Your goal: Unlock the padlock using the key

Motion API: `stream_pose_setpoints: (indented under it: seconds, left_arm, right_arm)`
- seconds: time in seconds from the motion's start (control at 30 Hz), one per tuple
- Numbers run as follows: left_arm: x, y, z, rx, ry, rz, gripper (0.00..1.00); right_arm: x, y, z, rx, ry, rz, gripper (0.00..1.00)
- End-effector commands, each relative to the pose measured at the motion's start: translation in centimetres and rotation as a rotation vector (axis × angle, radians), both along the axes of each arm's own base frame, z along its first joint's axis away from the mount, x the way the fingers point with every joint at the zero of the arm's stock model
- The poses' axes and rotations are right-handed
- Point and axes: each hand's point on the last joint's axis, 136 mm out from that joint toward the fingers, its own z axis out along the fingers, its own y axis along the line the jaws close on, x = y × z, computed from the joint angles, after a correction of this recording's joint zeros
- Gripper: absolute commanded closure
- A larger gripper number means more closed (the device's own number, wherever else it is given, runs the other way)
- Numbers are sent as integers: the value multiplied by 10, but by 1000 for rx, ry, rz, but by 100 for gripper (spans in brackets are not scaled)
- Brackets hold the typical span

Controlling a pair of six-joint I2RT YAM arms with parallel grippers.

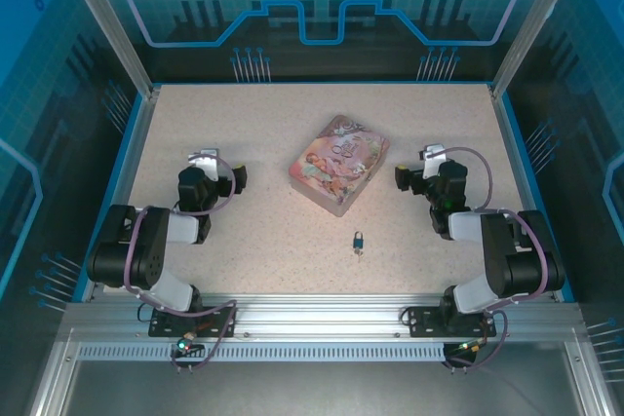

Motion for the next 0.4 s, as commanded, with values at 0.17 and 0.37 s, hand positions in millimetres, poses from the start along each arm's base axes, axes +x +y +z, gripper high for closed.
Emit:
stream_pose_setpoints:
  seconds: [0.17,0.37]
  left_arm:
    - [4,6,7,0,-21,24,1]
    - [4,6,7,0,-20,24,1]
  right_arm:
    - [2,3,2,-18,-5,5,0]
    - [2,3,1,-15,-3,6,0]
